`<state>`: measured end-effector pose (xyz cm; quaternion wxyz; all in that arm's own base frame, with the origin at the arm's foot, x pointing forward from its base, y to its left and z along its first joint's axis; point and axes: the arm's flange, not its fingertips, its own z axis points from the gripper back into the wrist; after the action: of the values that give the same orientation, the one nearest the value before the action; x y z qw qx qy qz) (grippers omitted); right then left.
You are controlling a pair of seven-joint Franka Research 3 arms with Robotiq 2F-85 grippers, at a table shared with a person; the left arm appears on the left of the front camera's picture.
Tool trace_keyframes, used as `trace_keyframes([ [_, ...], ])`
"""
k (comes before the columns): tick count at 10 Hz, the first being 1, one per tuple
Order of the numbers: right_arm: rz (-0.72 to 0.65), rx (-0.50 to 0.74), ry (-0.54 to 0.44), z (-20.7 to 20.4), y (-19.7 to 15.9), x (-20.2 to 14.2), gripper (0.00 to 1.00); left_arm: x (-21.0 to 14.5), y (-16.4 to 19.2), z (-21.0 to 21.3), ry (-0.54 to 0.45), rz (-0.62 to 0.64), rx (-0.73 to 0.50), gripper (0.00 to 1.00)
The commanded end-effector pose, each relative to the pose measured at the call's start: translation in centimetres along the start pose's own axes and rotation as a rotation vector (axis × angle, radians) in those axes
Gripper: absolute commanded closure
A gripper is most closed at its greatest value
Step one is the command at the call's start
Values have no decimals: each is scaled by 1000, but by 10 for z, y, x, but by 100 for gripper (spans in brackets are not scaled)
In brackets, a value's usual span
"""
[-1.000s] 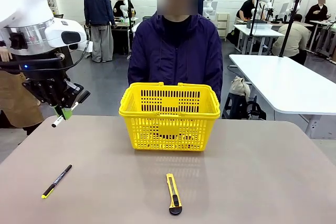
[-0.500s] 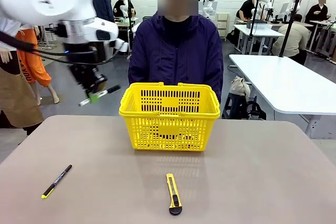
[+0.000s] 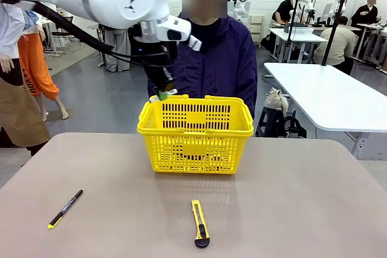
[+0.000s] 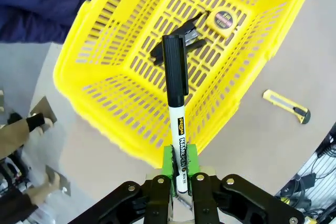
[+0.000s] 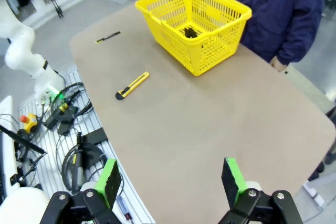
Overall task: Place the items the person wants into the basket.
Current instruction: Pick up the item the person points to and place it in the Market Basket.
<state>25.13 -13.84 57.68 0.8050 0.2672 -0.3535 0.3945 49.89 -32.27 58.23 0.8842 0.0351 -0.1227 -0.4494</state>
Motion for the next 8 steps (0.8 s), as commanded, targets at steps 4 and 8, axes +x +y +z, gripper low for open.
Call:
trace_keyframes([
  [4, 8, 10, -19, -1, -1, 0, 0, 17, -14, -16, 7, -39, -29, 89],
  [8, 8, 10, -19, -1, -1, 0, 0, 17, -14, -16, 7, -39, -29, 89],
])
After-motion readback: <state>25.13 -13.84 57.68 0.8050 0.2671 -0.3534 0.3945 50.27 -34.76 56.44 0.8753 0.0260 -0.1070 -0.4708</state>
